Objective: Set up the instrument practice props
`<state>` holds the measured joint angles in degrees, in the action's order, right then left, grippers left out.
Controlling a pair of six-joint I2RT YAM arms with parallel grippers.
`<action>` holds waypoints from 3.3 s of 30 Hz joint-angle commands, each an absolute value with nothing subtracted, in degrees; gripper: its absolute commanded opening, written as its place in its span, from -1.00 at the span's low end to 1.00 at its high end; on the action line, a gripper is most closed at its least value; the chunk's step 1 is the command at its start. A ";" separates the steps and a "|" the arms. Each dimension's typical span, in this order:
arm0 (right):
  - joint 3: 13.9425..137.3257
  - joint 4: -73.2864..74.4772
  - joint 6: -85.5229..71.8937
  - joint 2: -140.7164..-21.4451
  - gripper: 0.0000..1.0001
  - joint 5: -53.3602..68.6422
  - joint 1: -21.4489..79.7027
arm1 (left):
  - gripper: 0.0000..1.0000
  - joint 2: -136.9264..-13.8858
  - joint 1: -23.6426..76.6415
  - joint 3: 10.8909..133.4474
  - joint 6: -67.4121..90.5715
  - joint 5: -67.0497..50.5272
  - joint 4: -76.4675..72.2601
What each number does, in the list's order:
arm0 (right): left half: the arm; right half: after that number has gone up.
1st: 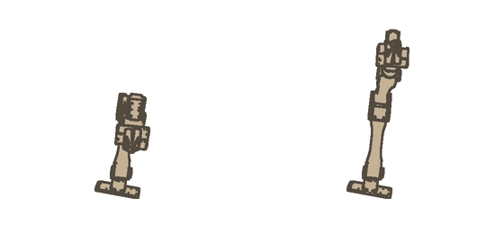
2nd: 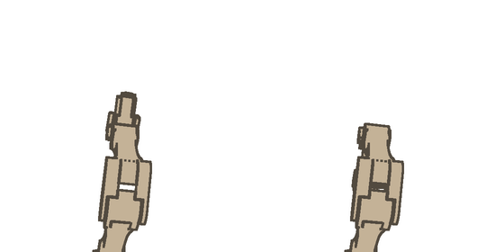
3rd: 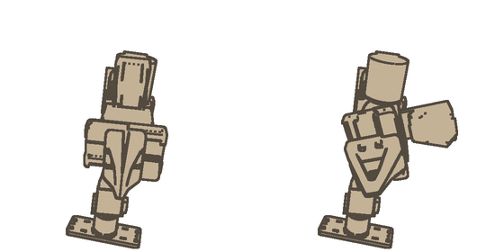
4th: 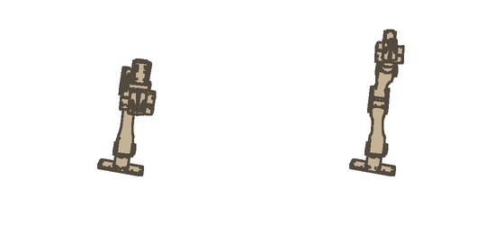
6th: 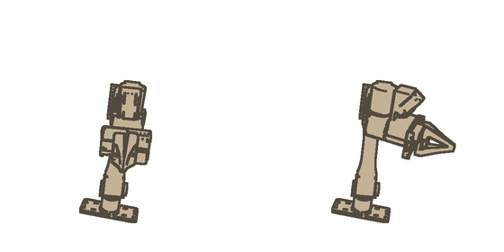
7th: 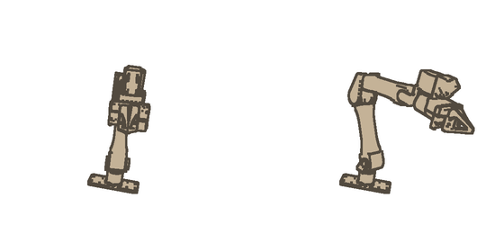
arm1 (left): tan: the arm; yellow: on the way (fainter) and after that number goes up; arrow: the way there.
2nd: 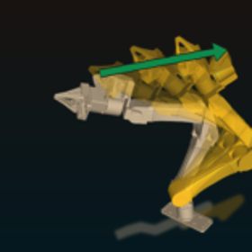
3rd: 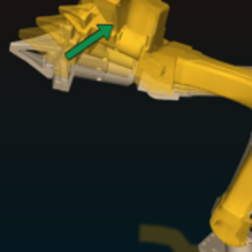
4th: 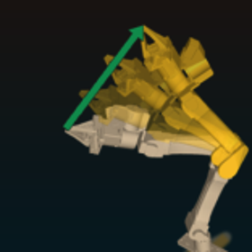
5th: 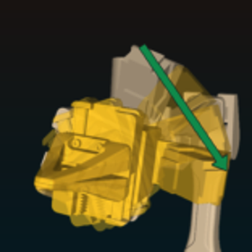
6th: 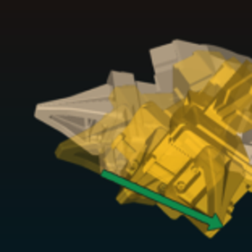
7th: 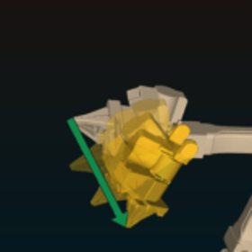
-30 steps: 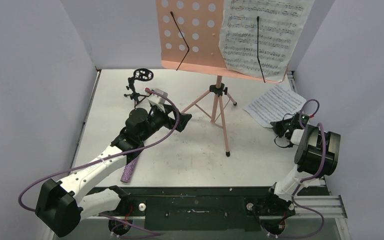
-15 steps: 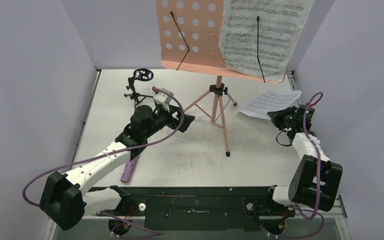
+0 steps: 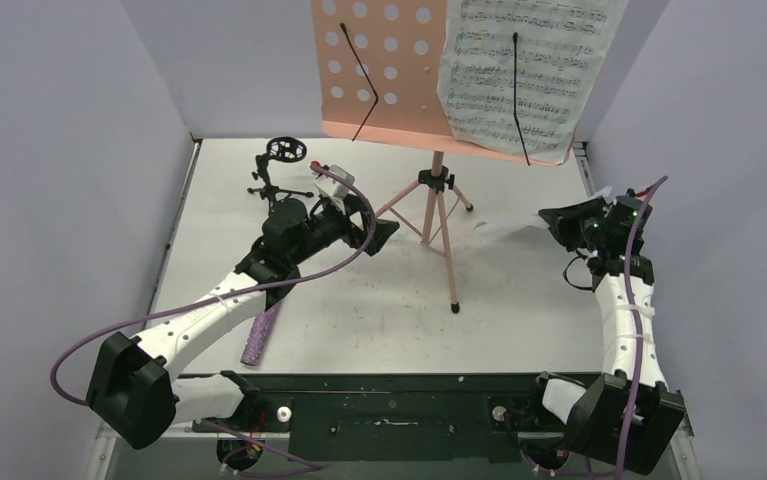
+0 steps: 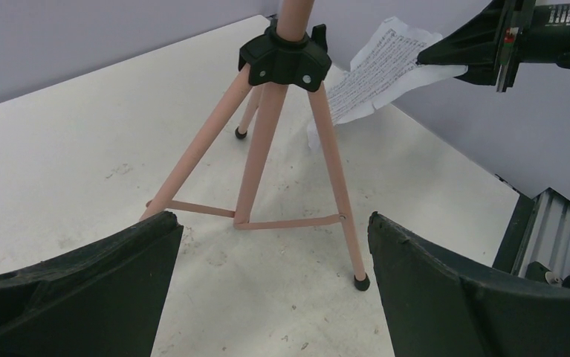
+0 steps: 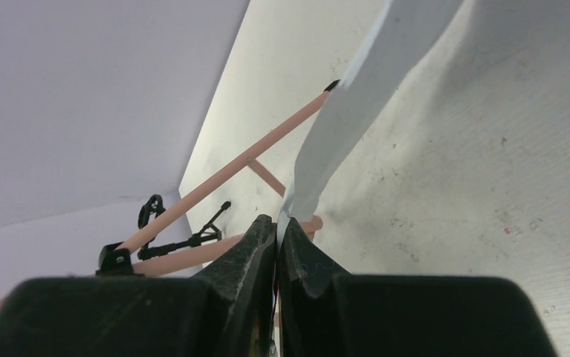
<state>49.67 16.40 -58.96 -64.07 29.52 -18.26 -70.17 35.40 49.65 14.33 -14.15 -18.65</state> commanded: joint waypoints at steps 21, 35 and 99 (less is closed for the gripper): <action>60.22 36.77 -59.81 -58.62 -0.89 40.89 -19.15 | 0.93 -85.17 55.12 65.37 -14.61 -16.23 -18.50; 61.14 41.24 -59.20 -56.16 -0.89 44.85 -19.25 | 0.76 -101.68 61.92 83.97 -23.39 -12.08 -6.82; 60.03 40.96 -61.09 -57.55 -0.24 50.09 -20.13 | -1.00 -86.76 70.97 71.22 -49.13 11.99 -10.99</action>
<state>58.94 43.64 -59.96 -58.65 49.01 -19.84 -87.07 70.59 70.26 -46.72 8.95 -9.56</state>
